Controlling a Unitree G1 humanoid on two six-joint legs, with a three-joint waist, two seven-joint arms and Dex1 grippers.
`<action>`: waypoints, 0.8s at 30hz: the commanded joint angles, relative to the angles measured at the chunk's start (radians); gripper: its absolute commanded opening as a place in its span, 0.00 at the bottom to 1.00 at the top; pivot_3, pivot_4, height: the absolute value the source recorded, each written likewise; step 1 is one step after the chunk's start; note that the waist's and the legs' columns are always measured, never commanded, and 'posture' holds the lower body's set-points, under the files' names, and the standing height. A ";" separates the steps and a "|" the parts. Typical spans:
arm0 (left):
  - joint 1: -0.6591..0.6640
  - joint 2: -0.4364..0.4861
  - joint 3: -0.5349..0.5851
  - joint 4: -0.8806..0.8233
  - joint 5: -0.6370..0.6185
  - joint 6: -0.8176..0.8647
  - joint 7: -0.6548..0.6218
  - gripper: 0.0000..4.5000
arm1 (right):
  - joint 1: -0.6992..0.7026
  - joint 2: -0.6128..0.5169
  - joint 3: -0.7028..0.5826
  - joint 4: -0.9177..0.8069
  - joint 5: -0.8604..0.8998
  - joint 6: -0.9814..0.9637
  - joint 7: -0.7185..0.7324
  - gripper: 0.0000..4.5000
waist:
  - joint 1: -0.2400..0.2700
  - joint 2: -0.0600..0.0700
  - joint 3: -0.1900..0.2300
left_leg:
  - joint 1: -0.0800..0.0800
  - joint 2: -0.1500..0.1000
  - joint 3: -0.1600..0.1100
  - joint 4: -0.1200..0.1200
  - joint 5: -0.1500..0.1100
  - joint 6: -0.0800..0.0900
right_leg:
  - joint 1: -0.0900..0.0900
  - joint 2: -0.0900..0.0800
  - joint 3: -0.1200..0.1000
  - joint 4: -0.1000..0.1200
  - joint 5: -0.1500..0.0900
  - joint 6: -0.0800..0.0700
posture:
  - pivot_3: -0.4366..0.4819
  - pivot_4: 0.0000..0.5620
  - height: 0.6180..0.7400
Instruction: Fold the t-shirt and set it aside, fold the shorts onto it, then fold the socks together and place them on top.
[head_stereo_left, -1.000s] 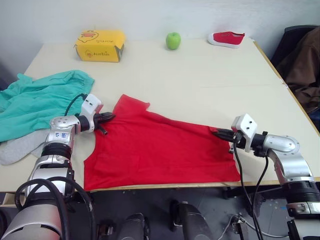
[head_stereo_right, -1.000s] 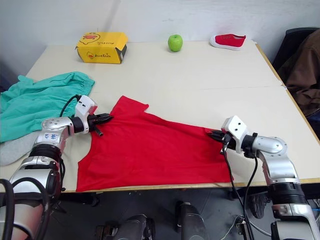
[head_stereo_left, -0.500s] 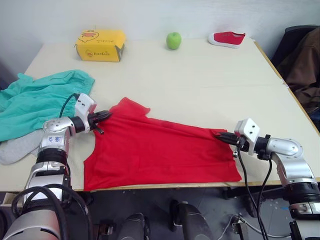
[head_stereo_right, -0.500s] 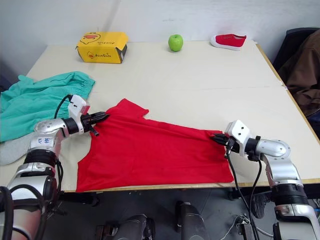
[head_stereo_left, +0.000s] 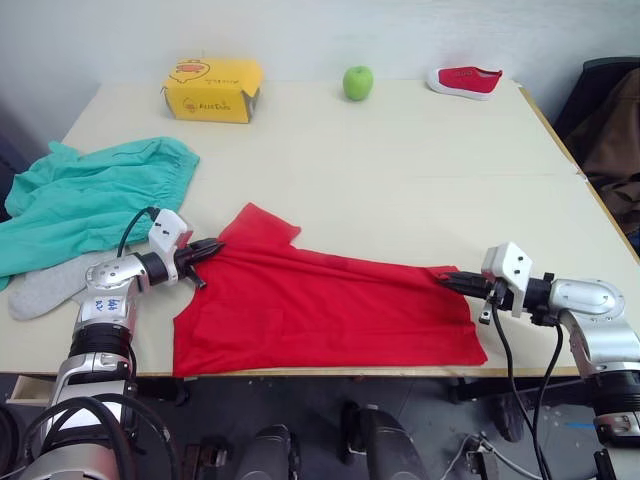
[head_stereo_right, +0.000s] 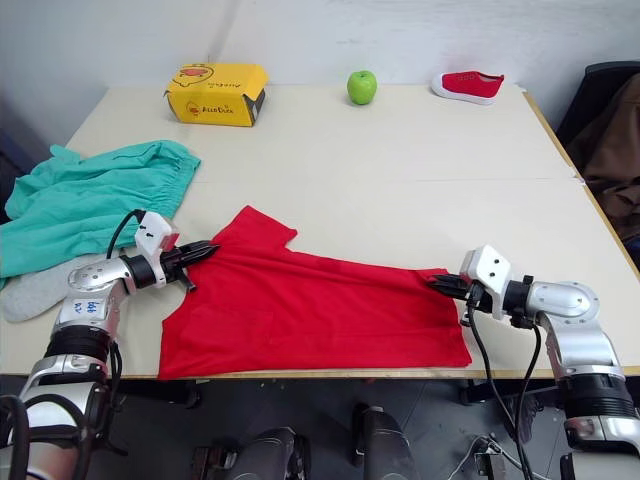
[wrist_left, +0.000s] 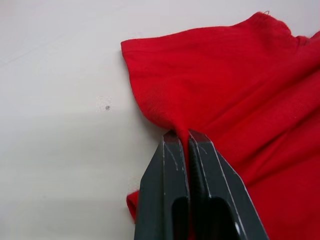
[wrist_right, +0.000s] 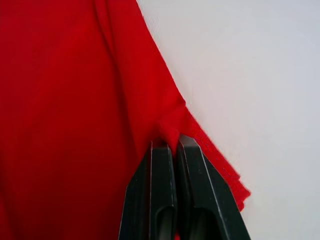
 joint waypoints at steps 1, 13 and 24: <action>0.012 0.015 -0.004 -0.028 0.000 0.007 0.000 0.00 | -0.005 -0.020 -0.003 0.005 -0.018 -0.002 -0.017 0.01 | 0.000 0.000 0.000 | 0.000 0.000 0.000 0.000 0.000 0.000 | 0.000 0.000 0.000 0.000 0.000 0.000 | 0.48 0.27 1.00; 0.009 0.128 0.026 -0.236 -0.171 0.478 -0.234 0.74 | 0.021 -0.041 -0.054 -0.051 0.071 0.103 0.031 0.61 | -0.003 0.000 0.000 | 0.000 0.000 0.000 0.000 0.000 0.000 | 0.000 0.000 0.000 0.001 0.000 0.000 | 0.48 0.27 1.00; -0.366 0.100 -0.080 0.121 -0.055 0.549 -0.128 1.00 | -0.009 -0.050 -0.109 -0.198 0.258 0.502 -0.009 0.99 | 0.020 -0.001 0.000 | 0.000 0.000 -0.001 0.001 0.000 0.001 | 0.001 0.000 0.000 0.001 0.000 0.000 | 0.48 0.27 1.00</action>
